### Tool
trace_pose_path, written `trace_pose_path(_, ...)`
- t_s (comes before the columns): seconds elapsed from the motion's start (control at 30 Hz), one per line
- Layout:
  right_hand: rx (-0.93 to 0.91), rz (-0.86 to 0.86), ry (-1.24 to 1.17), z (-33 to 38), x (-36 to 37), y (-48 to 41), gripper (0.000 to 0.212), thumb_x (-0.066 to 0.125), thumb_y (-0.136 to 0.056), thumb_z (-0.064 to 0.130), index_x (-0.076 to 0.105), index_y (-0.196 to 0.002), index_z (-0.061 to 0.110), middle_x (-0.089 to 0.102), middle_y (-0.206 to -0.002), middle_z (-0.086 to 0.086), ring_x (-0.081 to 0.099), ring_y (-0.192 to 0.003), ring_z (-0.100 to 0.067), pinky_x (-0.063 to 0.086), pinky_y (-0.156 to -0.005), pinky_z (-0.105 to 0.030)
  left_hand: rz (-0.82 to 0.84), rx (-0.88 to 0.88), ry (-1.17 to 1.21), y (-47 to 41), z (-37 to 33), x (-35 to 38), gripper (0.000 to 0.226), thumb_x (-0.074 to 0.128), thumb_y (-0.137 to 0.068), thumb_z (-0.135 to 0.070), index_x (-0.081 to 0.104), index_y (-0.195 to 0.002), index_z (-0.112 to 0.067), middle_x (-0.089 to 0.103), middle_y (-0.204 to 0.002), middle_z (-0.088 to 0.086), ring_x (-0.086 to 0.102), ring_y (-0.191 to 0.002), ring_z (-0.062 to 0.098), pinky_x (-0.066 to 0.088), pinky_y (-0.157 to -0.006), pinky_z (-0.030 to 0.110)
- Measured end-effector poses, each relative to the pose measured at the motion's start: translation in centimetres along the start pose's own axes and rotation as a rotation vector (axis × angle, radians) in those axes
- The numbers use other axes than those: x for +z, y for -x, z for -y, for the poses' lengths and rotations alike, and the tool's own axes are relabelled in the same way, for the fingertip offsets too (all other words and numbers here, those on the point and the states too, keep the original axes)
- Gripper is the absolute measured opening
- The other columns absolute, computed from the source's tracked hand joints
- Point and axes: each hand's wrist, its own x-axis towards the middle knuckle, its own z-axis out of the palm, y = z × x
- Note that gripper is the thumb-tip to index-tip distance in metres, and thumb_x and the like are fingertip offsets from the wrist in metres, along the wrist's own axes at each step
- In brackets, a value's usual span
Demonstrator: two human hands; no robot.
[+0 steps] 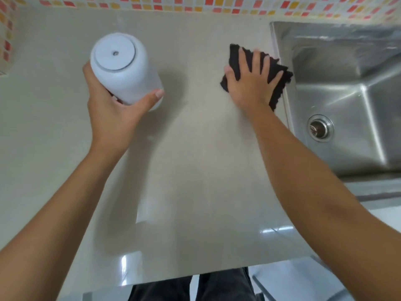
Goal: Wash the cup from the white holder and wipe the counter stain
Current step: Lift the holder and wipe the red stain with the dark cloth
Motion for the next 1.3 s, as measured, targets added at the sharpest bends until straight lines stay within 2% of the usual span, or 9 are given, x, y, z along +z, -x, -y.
trace_pose_path(0.13,-0.082,-0.012,-0.024,3.8,1.5,5.7,0.063,0.015,-0.094,0.062,0.008,-0.152,0.038,0.006,-0.162,0.0,0.001,-0.148,-0.029,0.0,-0.112,-0.063,-0.04,0.01,0.002,0.0,0.1,-1.3,0.095,0.086,-0.07,-0.038,0.029,-0.14,-0.007,0.052,-0.137,0.0,0.053,-0.125,0.009,0.046,-0.105,0.036)
trace_pose_path(0.33,-0.674,0.132,-0.042,5.0,1.9,27.5,0.061,0.033,-0.095,0.058,0.018,-0.151,0.039,0.011,-0.161,0.003,0.003,-0.148,-0.024,0.007,-0.113,-0.062,-0.043,0.037,-0.017,-0.7,-1.2,-1.5,0.093,0.084,-0.073,-0.04,0.028,-0.14,-0.007,0.052,-0.137,0.0,0.053,-0.125,0.008,0.045,-0.105,0.034)
trace_pose_path(0.6,-0.039,-0.034,0.041,-7.0,0.5,19.1,0.06,0.019,-0.098,0.057,0.013,-0.153,0.033,0.016,-0.16,-0.006,0.013,-0.146,-0.032,0.013,-0.115,-0.058,-0.068,0.043,-0.027,-0.1,-3.1,-1.6,0.084,0.086,-0.068,-0.041,0.032,-0.13,-0.023,0.053,-0.13,-0.011,0.054,-0.12,0.002,0.046,-0.104,0.037)
trace_pose_path(0.67,-0.068,-0.036,0.009,-2.8,1.0,22.1,0.061,0.022,-0.098,0.056,0.012,-0.153,0.033,0.013,-0.161,-0.005,0.01,-0.147,-0.032,0.011,-0.116,-0.057,-0.058,0.031,-0.02,0.1,-3.0,-1.7,0.088,0.086,-0.068,-0.041,0.033,-0.134,-0.018,0.053,-0.132,-0.009,0.054,-0.121,0.003,0.047,-0.104,0.038)
trace_pose_path(0.8,-0.56,0.129,-0.129,6.8,2.2,31.2,0.06,0.034,-0.096,0.053,0.018,-0.151,0.037,0.008,-0.162,0.002,0.005,-0.148,-0.026,0.012,-0.115,-0.056,-0.018,0.017,-0.041,0.7,-3.2,-1.4,0.092,0.087,-0.067,-0.04,0.033,-0.138,-0.015,0.052,-0.134,-0.009,0.052,-0.122,0.001,0.047,-0.103,0.036)
trace_pose_path(0.87,-0.657,0.153,-0.162,7.4,2.4,31.2,0.056,0.033,-0.097,0.053,0.022,-0.15,0.038,0.013,-0.161,0.004,0.007,-0.148,-0.024,0.013,-0.115,-0.055,-0.017,0.025,-0.067,0.6,-3.3,-1.5,0.09,0.086,-0.068,-0.038,0.032,-0.137,-0.02,0.051,-0.133,-0.013,0.052,-0.121,-0.002,0.047,-0.103,0.033)
trace_pose_path(1.03,-0.383,-0.001,-0.077,7.2,2.6,15.1,0.057,0.028,-0.094,0.058,0.025,-0.148,0.041,0.02,-0.159,0.004,0.013,-0.147,-0.025,0.005,-0.116,-0.055,-0.046,0.033,-0.077,0.8,-3.5,-2.7,0.091,0.086,-0.07,-0.036,0.03,-0.139,-0.02,0.049,-0.135,-0.013,0.05,-0.123,-0.001,0.047,-0.103,0.031)
trace_pose_path(1.17,-0.116,0.081,-0.115,7.9,1.0,1.4,0.059,0.014,-0.096,0.059,0.007,-0.151,0.04,0.0,-0.162,0.003,-0.004,-0.148,-0.025,-0.007,-0.115,-0.055,-0.03,0.021,-0.073,2.3,-3.4,-3.8,0.092,0.087,-0.069,-0.032,0.031,-0.141,-0.019,0.05,-0.135,-0.013,0.052,-0.122,0.0,0.048,-0.101,0.028)
trace_pose_path(1.3,-0.166,0.025,-0.095,10.0,1.6,4.1,0.058,0.019,-0.097,0.056,0.012,-0.152,0.037,0.008,-0.162,-0.001,0.002,-0.148,-0.029,-0.003,-0.116,-0.055,-0.06,0.022,-0.047,2.1,-3.7,-3.4,0.092,0.087,-0.069,-0.031,0.031,-0.141,-0.018,0.051,-0.135,-0.011,0.053,-0.121,-0.001,0.048,-0.103,0.032)
